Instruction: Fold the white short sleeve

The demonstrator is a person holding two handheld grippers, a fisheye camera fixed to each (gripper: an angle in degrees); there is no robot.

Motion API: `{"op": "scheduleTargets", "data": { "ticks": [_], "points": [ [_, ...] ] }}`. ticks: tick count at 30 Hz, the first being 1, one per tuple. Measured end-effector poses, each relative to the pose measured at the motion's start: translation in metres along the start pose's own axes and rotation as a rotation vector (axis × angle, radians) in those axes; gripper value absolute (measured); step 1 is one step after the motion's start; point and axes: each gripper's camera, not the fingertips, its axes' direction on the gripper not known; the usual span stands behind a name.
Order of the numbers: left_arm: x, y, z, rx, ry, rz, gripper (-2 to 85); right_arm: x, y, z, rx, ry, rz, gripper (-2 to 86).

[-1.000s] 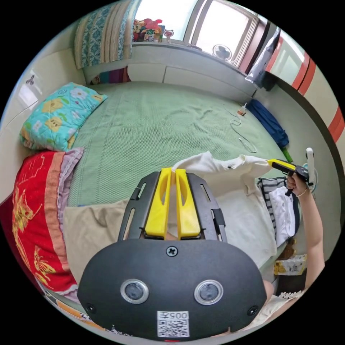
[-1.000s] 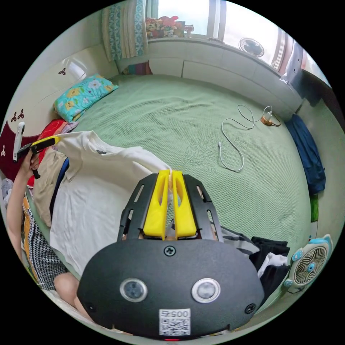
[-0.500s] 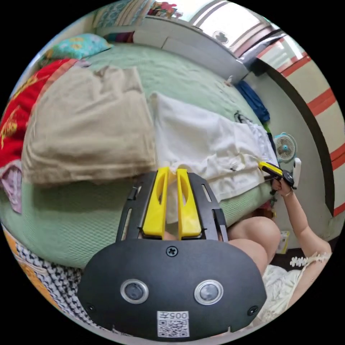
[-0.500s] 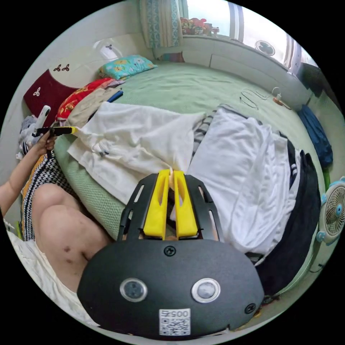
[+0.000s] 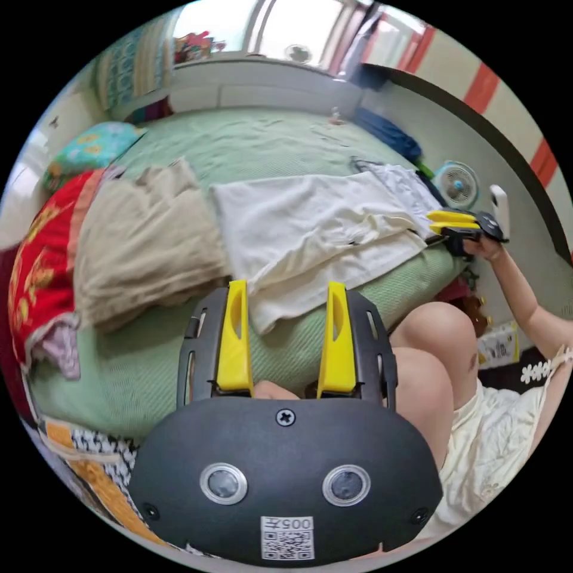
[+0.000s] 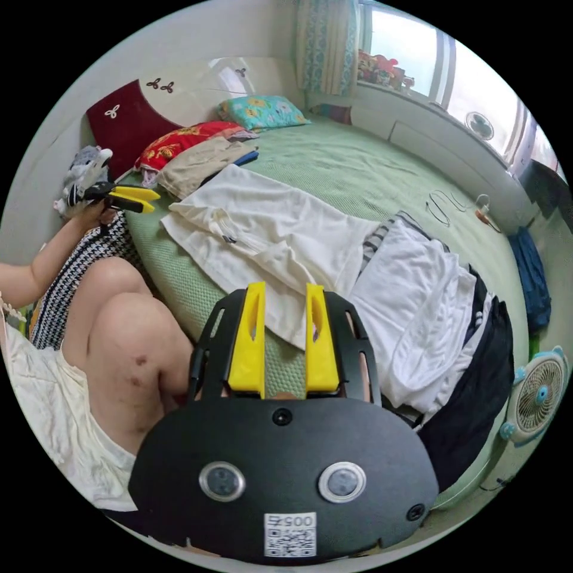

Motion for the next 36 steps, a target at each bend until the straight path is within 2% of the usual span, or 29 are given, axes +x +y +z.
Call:
{"op": "scheduleTargets", "data": {
  "ticks": [4,9,11,14,17,22,29,32,36],
  "points": [
    [0.027,-0.04,0.038,-0.076,0.049,0.089,18.6,-0.012,-0.03,0.036,-0.042,0.011,-0.088,10.5],
    [0.025,-0.049,0.07,-0.132,0.109,0.023,16.4,0.002,-0.05,0.091,-0.151,-0.015,-0.027,9.2],
    [0.027,-0.04,0.071,-0.126,0.144,-0.008,12.4,0.004,-0.048,0.1,-0.158,-0.038,-0.011,6.7],
    [0.038,-0.024,0.059,-0.068,0.167,0.018,8.8,0.002,-0.037,0.093,-0.07,-0.076,0.002,0.3],
    [0.048,-0.01,0.047,-0.063,0.182,0.023,5.5,-0.004,-0.024,0.083,-0.043,-0.119,-0.018,-1.0],
    [0.077,0.02,0.02,-0.021,0.201,0.079,5.0,-0.027,0.003,0.063,-0.008,-0.128,-0.061,-1.3],
    [0.107,0.086,0.021,-0.154,0.187,0.044,5.5,-0.065,0.061,0.08,-0.134,-0.118,-0.074,-1.2],
    [0.109,0.097,0.004,-0.088,0.19,0.0,5.4,-0.078,0.073,0.082,-0.145,-0.073,-0.062,-1.1],
    [0.108,0.082,-0.014,0.025,0.11,-0.106,6.4,-0.08,0.059,0.066,0.021,-0.078,0.035,0.5]
  ]
}}
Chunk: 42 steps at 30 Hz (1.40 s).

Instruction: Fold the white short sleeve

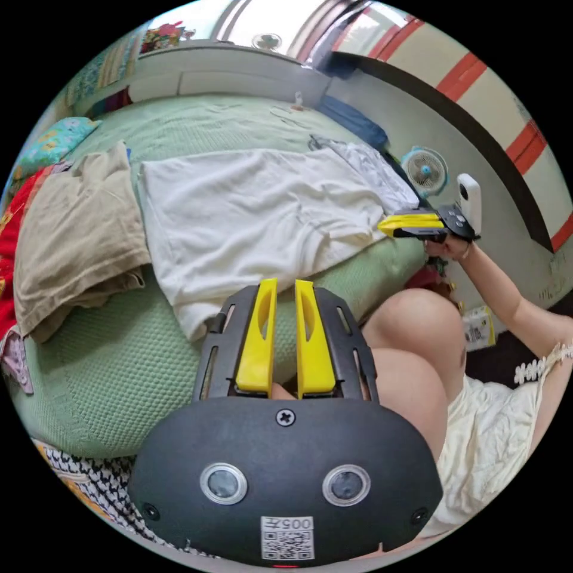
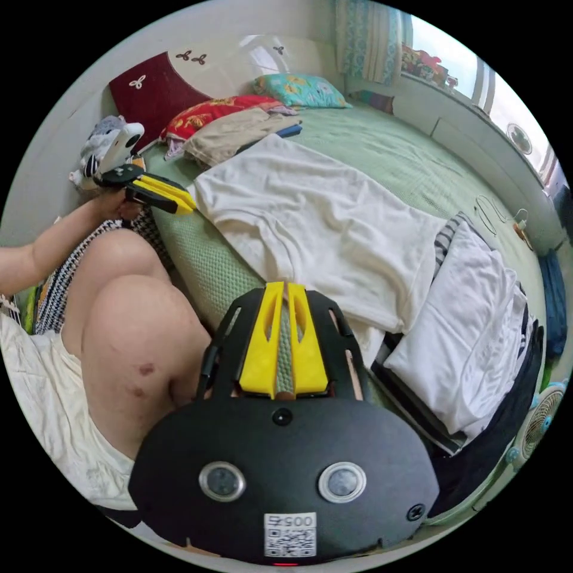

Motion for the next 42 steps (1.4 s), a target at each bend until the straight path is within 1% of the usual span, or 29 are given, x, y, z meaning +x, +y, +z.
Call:
{"op": "scheduleTargets", "data": {
  "ticks": [1,3,5,6,8,9,12,16,19,21,23,24,25,27,29,30,32,35,37,40,42],
  "points": [
    [0.002,-0.007,0.001,0.021,-0.04,-0.03,6.5,0.0,-0.003,0.001,0.019,0.017,0.026,0.8],
    [0.004,-0.016,0.013,0.009,-0.101,-0.067,6.4,-0.002,-0.016,0.016,0.027,0.136,0.145,0.4],
    [0.003,-0.015,0.033,-0.055,-0.178,-0.141,5.4,-0.006,-0.018,0.036,-0.002,0.181,0.206,-0.5],
    [0.003,-0.013,0.037,-0.069,-0.195,-0.149,5.1,-0.011,-0.014,0.049,-0.025,0.172,0.22,-0.7],
    [0.005,0.004,0.037,-0.022,-0.205,-0.145,3.7,-0.021,-0.001,0.068,-0.066,0.171,0.219,-0.9],
    [0.004,0.008,0.035,-0.016,-0.202,-0.146,3.4,-0.028,0.012,0.069,0.002,0.208,0.212,-1.0],
    [0.003,0.021,0.02,-0.016,-0.203,-0.154,0.9,-0.036,0.038,0.061,0.09,0.217,0.229,-1.2],
    [0.012,0.034,-0.01,0.073,-0.249,-0.157,-0.3,-0.044,0.038,0.05,0.066,0.21,0.235,-1.2],
    [0.01,0.038,-0.007,0.048,-0.35,-0.205,-0.5,-0.057,0.03,0.045,0.135,0.189,0.206,-1.2],
    [0.002,0.044,0.003,-0.004,-0.388,-0.24,-0.5,-0.063,0.028,0.061,0.088,0.227,0.194,-1.2],
    [-0.004,0.057,-0.003,0.054,-0.331,-0.285,-0.5,-0.062,0.035,0.078,0.005,0.252,0.195,-1.3],
    [-0.006,0.059,-0.005,0.053,-0.321,-0.31,-0.5,-0.064,0.045,0.075,0.065,0.244,0.193,-1.3],
    [-0.008,0.061,-0.012,0.055,-0.299,-0.338,-0.5,-0.064,0.05,0.072,0.082,0.241,0.195,-1.3],
    [-0.006,0.062,-0.024,0.057,-0.319,-0.399,-0.6,-0.062,0.058,0.066,0.056,0.216,0.244,-1.3],
    [0.011,0.055,-0.039,0.149,-0.359,-0.352,-0.6,-0.064,0.05,0.059,0.033,0.167,0.263,-1.2],
    [0.016,0.051,-0.04,0.161,-0.367,-0.33,-0.6,-0.071,0.042,0.053,0.09,0.14,0.233,-1.2],
    [0.023,0.035,-0.027,0.104,-0.418,-0.294,-0.6,-0.082,0.027,0.052,0.143,0.13,0.186,-1.2],
    [0.014,0.028,-0.003,0.018,-0.441,-0.326,-0.6,-0.1,0.0,0.07,0.124,0.12,0.086,-1.3],
    [0.007,0.031,0.008,-0.008,-0.43,-0.342,-0.6,-0.106,-0.009,0.086,0.091,0.112,0.032,-1.4],
    [0.005,0.035,0.009,0.034,-0.384,-0.364,-0.6,-0.107,-0.009,0.118,-0.055,0.091,0.011,-1.4],
    [0.008,0.032,0.012,0.026,-0.392,-0.343,-0.6,-0.106,0.005,0.115,-0.014,0.04,0.029,-1.4]
  ]
}}
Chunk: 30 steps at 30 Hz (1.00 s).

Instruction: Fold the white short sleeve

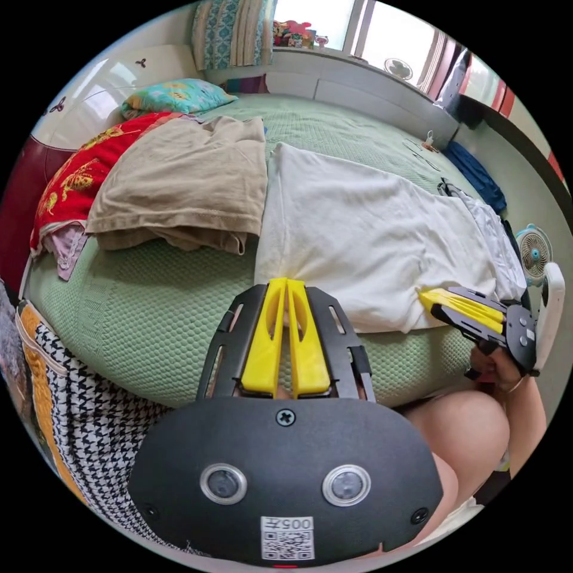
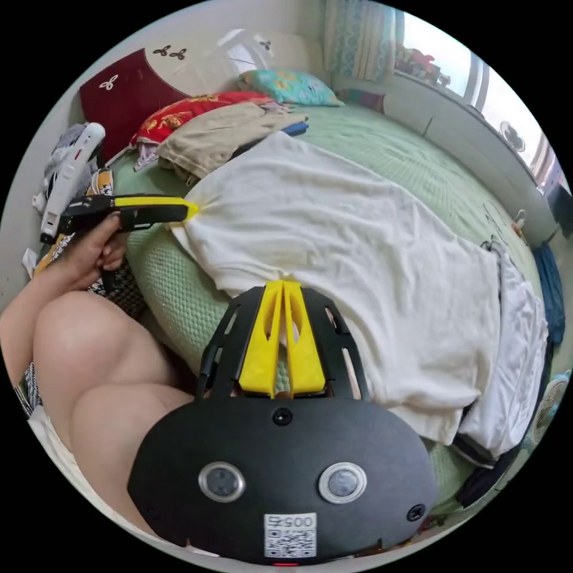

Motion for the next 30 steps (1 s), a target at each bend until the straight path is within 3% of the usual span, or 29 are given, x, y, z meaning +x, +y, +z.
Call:
{"op": "scheduleTargets", "data": {
  "ticks": [6,10,18,20,23,28,30],
  "points": [
    [0.015,-0.005,-0.006,0.002,0.001,-0.008,-0.4,-0.006,0.02,-0.018,0.002,0.027,-0.063,-1.2],
    [0.035,-0.003,-0.049,0.145,0.048,-0.005,-0.1,-0.001,0.016,-0.06,0.144,0.051,-0.021,-1.2],
    [0.167,-0.056,-0.064,0.17,0.396,0.282,4.6,0.053,0.036,-0.147,0.334,0.269,0.418,-1.1],
    [0.233,-0.074,-0.043,0.105,0.533,0.445,7.7,0.064,0.058,-0.159,0.34,0.284,0.479,-0.8],
    [0.304,-0.094,-0.005,0.017,0.561,0.563,10.6,0.075,0.097,-0.167,0.311,0.327,0.607,0.1],
    [0.361,-0.114,0.039,-0.048,0.569,0.579,9.4,0.082,0.12,-0.148,0.271,0.342,0.718,5.6],
    [0.377,-0.123,0.044,-0.019,0.528,0.58,8.7,0.088,0.108,-0.12,0.169,0.341,0.707,6.2]
  ]
}}
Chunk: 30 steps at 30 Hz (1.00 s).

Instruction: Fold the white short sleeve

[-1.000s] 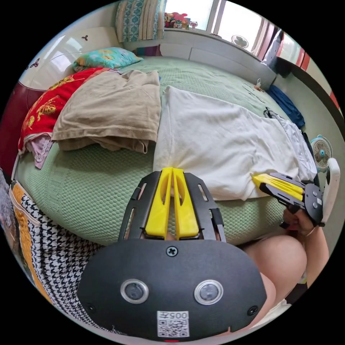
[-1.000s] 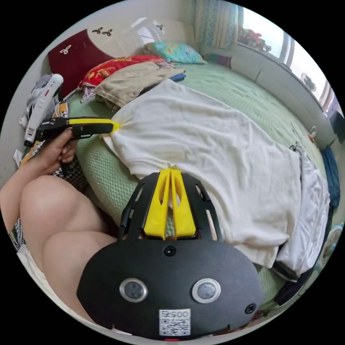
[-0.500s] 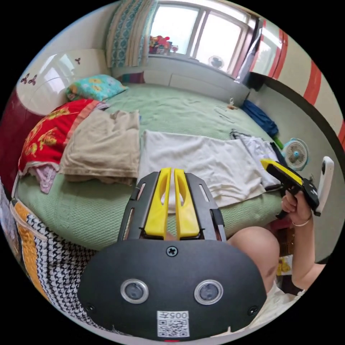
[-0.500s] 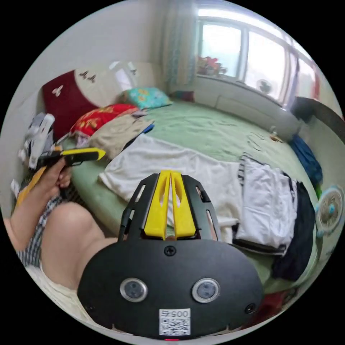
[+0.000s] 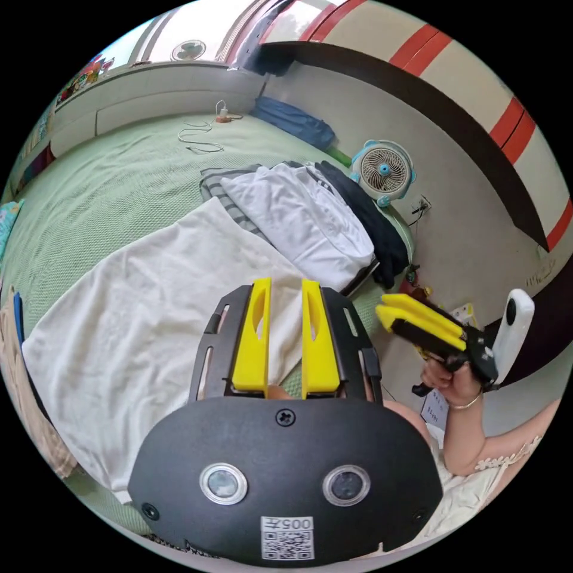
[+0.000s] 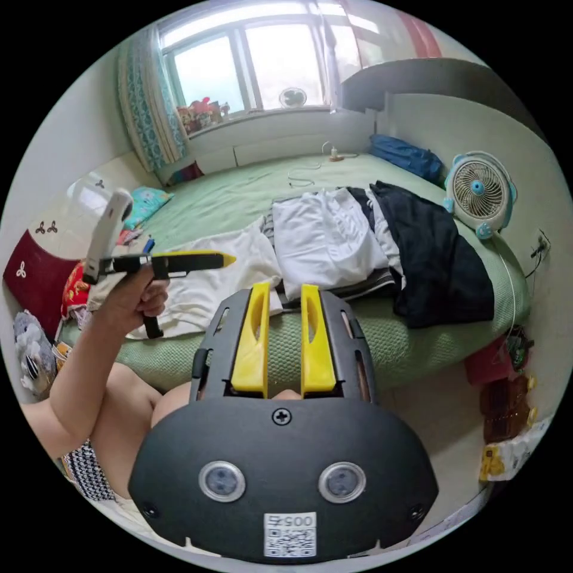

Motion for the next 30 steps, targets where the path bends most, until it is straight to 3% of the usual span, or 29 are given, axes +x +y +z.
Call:
{"op": "scheduleTargets", "data": {
  "ticks": [4,8,15,25,30],
  "points": [
    [-0.001,-0.038,0.032,-0.028,-0.015,-0.001,8.1,-0.024,-0.006,0.035,-0.087,0.019,-0.095,6.3],
    [-0.01,-0.062,0.058,-0.075,0.028,-0.038,8.1,-0.046,-0.004,0.054,-0.038,0.148,-0.211,5.0],
    [-0.009,-0.082,0.076,-0.06,-0.009,-0.014,8.0,-0.059,-0.01,0.055,0.108,0.144,-0.269,4.3],
    [-0.009,-0.099,0.101,-0.066,-0.079,0.017,7.8,-0.067,-0.041,0.083,-0.013,0.23,-0.321,3.1],
    [-0.018,-0.105,0.109,-0.053,-0.029,-0.011,7.8,-0.066,-0.034,0.086,-0.028,0.202,-0.318,2.6]
  ]
}}
